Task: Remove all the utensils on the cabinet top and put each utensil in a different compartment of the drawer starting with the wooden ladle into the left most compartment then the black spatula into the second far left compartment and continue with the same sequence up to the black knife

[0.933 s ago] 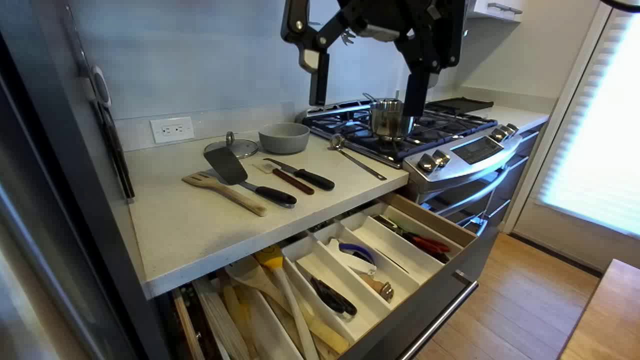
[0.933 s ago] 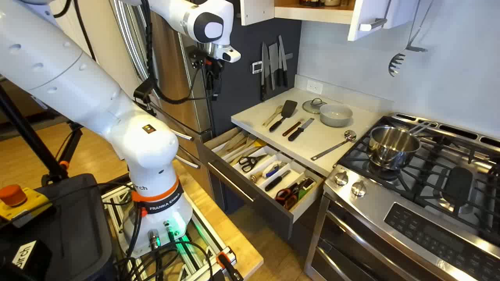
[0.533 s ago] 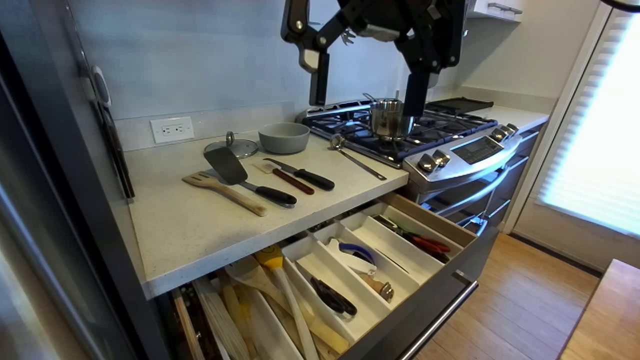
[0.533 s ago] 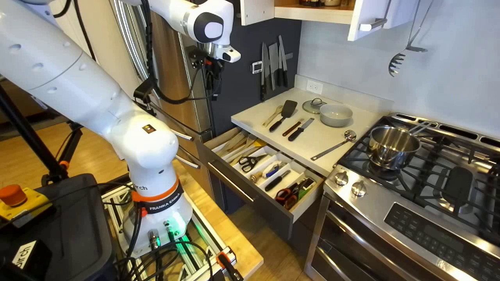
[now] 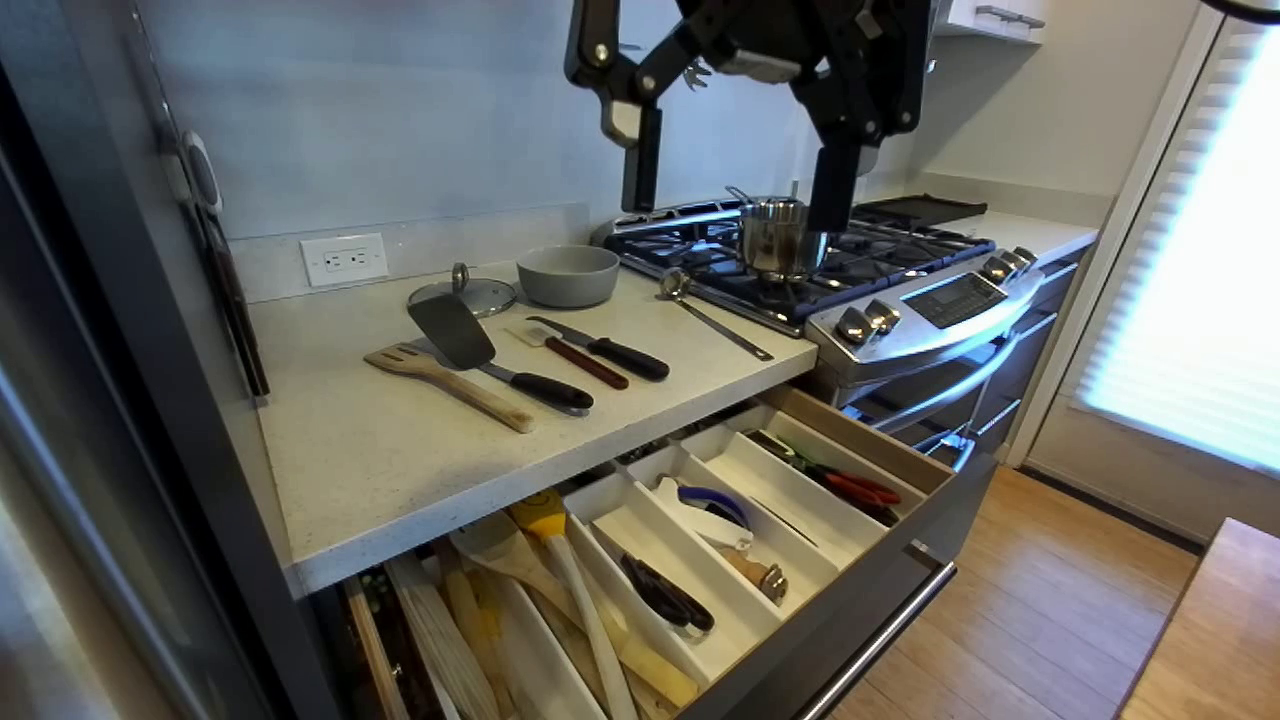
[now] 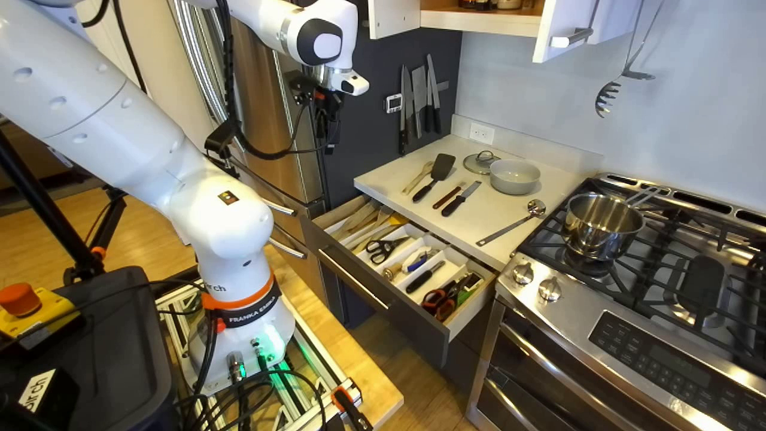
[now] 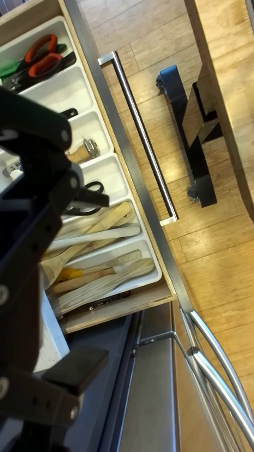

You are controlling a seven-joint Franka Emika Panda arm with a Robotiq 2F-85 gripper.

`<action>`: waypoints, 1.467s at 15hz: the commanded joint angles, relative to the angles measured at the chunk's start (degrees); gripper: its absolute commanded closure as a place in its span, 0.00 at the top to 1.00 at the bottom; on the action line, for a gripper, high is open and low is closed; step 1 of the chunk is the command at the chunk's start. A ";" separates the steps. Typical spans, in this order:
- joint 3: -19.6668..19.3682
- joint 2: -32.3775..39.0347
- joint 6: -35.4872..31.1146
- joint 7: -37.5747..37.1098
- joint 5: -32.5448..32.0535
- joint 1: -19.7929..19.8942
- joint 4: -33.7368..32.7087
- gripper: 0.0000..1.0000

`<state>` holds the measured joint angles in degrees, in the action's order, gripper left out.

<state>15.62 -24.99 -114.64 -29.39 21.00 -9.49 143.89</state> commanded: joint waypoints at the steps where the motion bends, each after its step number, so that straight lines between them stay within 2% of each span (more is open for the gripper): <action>1: 0.65 2.58 1.24 -0.86 -10.20 3.19 -2.78 1.00; 2: 0.19 4.26 2.21 2.23 -14.44 3.60 -4.48 1.00; 5: 0.00 9.28 -1.52 6.71 -23.57 4.51 -8.74 1.00; 7: 0.46 12.86 -6.81 8.21 -28.22 4.22 -11.25 1.00; 9: 0.47 16.30 -14.50 6.25 -31.86 4.16 -13.00 1.00; 10: -0.09 18.63 -16.90 6.82 -31.67 3.84 -14.03 1.00; 11: -0.75 13.98 -13.81 6.89 -29.87 3.19 -11.37 1.00; 13: -1.00 17.16 -16.39 6.90 -30.46 2.97 -12.92 1.00; 17: -1.15 18.67 -16.57 6.92 -30.65 2.83 -14.06 1.00; 20: -2.63 22.44 -18.83 10.94 -29.32 3.05 -14.93 1.00; 22: -4.01 25.54 -23.41 17.84 -25.41 2.83 -15.37 1.00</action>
<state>14.08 -4.46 -133.05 -18.94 -8.42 -5.79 129.73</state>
